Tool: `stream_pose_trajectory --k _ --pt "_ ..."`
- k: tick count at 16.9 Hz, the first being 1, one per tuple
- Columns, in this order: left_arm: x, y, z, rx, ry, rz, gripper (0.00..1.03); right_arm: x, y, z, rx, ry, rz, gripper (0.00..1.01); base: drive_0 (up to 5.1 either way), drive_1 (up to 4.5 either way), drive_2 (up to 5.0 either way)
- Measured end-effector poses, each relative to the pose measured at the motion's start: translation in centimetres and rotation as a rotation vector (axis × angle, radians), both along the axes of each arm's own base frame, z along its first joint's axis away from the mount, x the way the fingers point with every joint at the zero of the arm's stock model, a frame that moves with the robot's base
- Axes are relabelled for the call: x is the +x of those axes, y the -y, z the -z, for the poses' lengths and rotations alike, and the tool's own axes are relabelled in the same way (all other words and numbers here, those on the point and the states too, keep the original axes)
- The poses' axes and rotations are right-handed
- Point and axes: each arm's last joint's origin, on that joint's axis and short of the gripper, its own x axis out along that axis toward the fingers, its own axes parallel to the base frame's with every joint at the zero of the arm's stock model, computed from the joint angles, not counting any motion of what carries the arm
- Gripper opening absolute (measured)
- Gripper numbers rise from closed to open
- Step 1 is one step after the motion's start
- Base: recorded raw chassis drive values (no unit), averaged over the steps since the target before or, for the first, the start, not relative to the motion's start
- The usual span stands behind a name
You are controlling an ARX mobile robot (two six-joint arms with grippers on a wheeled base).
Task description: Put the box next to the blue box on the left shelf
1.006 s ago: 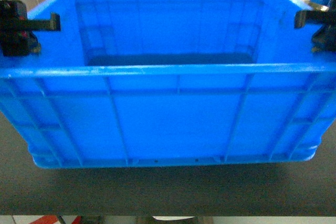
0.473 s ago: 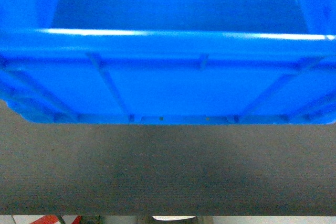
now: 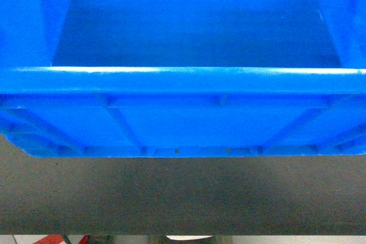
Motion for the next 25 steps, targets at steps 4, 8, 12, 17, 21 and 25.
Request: stream_pose_trajectory --k 4,8,12,17,21,25 --pt "-0.09 -0.03 -0.23 -0.004 0.016 -0.002 0.20 -0.07 0.02 -0.21 0.001 0.014 0.001 0.14 0.0 0.00 0.0" --pt "-0.12 -0.04 -0.27 -0.002 0.018 -0.004 0.20 -0.12 0.03 -0.28 -0.001 0.017 0.001 0.14 0.0 0.00 0.0" --pt "-0.12 -0.04 -0.28 -0.002 0.018 -0.005 0.20 -0.12 0.02 -0.29 -0.002 0.018 0.001 0.13 0.0 0.00 0.0" --pt "-0.12 -0.04 -0.28 -0.002 0.018 -0.005 0.20 -0.14 0.03 -0.31 -0.002 0.019 0.001 0.13 -0.6 -0.56 -0.6" --pt "-0.12 -0.04 -0.25 -0.001 0.016 -0.005 0.20 -0.15 0.03 -0.32 -0.004 0.019 0.001 0.13 -1.4 -1.41 -1.4" --pt "-0.12 -0.04 -0.26 -0.001 0.017 -0.005 0.20 -0.15 0.03 -0.32 -0.004 0.018 0.001 0.13 -1.4 -1.41 -1.4"
